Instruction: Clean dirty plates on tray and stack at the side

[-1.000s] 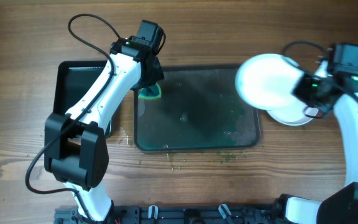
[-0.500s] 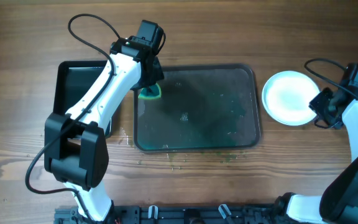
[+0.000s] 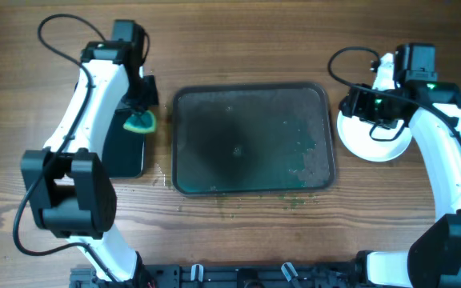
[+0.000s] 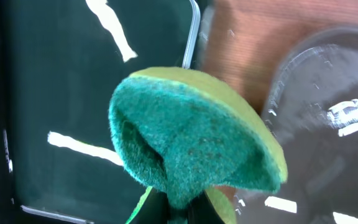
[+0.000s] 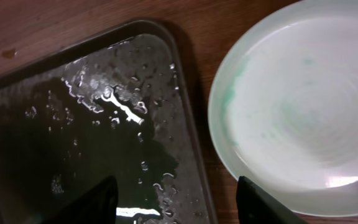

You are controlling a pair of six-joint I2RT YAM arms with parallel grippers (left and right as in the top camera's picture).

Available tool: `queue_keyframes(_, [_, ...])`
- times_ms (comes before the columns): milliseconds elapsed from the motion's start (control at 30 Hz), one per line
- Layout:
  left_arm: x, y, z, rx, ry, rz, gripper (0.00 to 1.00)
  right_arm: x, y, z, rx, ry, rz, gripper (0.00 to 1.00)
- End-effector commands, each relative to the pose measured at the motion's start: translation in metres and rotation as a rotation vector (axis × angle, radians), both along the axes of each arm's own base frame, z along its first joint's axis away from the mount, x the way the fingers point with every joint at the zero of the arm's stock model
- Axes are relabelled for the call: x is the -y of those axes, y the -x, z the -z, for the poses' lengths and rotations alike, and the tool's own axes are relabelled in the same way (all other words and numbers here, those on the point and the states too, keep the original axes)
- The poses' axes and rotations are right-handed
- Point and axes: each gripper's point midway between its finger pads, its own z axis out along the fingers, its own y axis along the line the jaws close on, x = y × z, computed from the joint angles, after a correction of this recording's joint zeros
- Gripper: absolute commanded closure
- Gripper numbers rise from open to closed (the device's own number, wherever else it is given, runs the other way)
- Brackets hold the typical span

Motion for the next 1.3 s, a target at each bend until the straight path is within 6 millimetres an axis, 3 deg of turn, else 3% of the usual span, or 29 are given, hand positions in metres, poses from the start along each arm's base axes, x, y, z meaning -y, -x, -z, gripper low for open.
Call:
queue_keyframes(0, [-0.040,0.012,0.025,-0.027,-0.008,-0.038,0.96,-0.017,-0.003,-0.003,0.017,-0.006,-0.065,0.37])
queue_keyframes(133, [-0.072,0.025,0.053,-0.035,-0.007,-0.126,0.96,-0.018,-0.002,-0.002,0.013,-0.006,-0.067,0.37])
queue_keyframes(200, [-0.076,0.028,0.059,-0.035,-0.006,-0.137,0.96,-0.018,-0.002,-0.002,0.014,-0.006,-0.066,0.37])
queue_keyframes(233, [-0.076,0.027,0.059,-0.034,-0.006,-0.137,0.85,-0.018,-0.003,-0.003,0.016,-0.005,-0.071,0.37])
queue_keyframes(300, [-0.076,0.027,0.058,-0.035,-0.006,-0.138,0.27,-0.019,-0.003,-0.003,0.021,0.000,-0.093,0.35])
queue_keyframes(367, [-0.076,0.028,0.053,-0.039,-0.005,-0.143,0.05,-0.020,-0.003,-0.004,0.022,-0.008,-0.095,0.32])
queue_keyframes(400, [-0.076,0.027,0.040,-0.031,-0.002,-0.169,0.02,-0.022,-0.003,-0.009,0.028,-0.017,-0.100,0.29])
queue_keyframes(500, [-0.064,0.011,-0.018,0.080,0.057,-0.155,0.00,-0.024,-0.001,-0.039,0.070,-0.012,-0.144,0.28])
queue_keyframes(567, [-0.046,0.007,-0.056,0.179,0.125,-0.121,0.00,-0.024,0.004,-0.077,0.143,0.001,-0.153,0.26])
queue_keyframes(633, [-0.044,0.009,-0.067,0.205,0.129,-0.114,0.00,-0.025,0.015,-0.104,0.206,0.019,-0.176,0.26])
queue_keyframes(733, [-0.044,0.010,-0.068,0.207,0.127,-0.114,0.00,-0.025,0.051,-0.156,0.356,0.052,-0.193,0.26])
queue_keyframes(767, [-0.044,0.010,-0.068,0.207,0.128,-0.114,0.00,-0.026,0.068,-0.174,0.414,0.061,-0.192,0.22])
queue_keyframes(800, [-0.044,0.010,-0.068,0.207,0.127,-0.114,0.00,-0.026,0.076,-0.183,0.446,0.064,-0.191,0.00])
queue_keyframes(867, [-0.044,0.010,-0.068,0.207,0.127,-0.114,0.00,-0.027,0.090,-0.200,0.513,0.074,-0.189,0.00])
queue_keyframes(1033, [-0.044,0.010,-0.068,0.207,0.127,-0.114,0.00,-0.027,0.101,-0.212,0.562,0.081,-0.189,0.00])
queue_keyframes(1167, [-0.044,0.010,-0.068,0.207,0.127,-0.114,0.00,-0.025,0.087,-0.197,0.518,0.086,-0.193,0.00])
queue_keyframes(1267, [-0.044,0.010,-0.068,0.207,0.127,-0.114,0.00,-0.027,0.074,-0.199,0.665,0.127,-0.229,0.00])
